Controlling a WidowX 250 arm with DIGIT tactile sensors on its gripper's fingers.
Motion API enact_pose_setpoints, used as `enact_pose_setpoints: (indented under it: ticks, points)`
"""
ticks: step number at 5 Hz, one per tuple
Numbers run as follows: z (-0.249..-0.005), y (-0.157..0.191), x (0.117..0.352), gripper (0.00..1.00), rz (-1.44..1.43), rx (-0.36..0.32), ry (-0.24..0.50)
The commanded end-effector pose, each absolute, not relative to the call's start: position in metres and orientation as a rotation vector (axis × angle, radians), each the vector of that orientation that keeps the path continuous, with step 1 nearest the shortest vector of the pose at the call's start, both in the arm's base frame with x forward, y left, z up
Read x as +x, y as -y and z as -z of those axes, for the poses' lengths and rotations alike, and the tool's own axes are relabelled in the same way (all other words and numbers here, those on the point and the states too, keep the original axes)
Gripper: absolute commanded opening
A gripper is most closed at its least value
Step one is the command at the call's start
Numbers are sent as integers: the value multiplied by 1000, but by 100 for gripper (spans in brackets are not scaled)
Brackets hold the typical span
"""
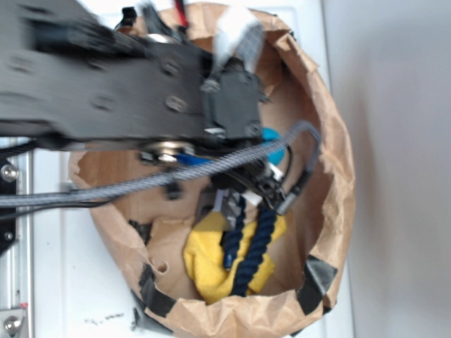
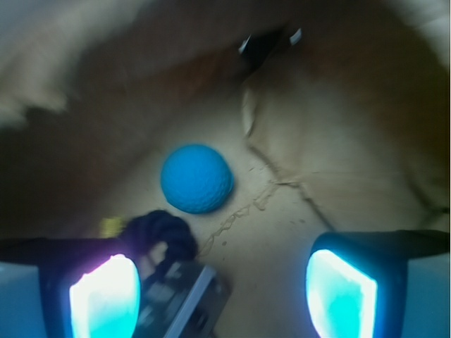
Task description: Grab the blue ball.
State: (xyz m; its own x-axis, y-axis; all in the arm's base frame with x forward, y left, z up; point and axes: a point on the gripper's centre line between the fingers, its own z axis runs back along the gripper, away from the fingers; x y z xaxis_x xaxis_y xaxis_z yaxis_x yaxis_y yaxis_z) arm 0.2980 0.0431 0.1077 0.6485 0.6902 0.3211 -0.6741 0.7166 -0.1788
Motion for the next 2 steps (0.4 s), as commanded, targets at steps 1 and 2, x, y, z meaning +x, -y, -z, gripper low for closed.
enact_pose_setpoints:
  ticks: [1,2]
  points:
    - [-96,-78,318,100,-637,-22,482]
    - [-89,-87,329,100,-654,25,504]
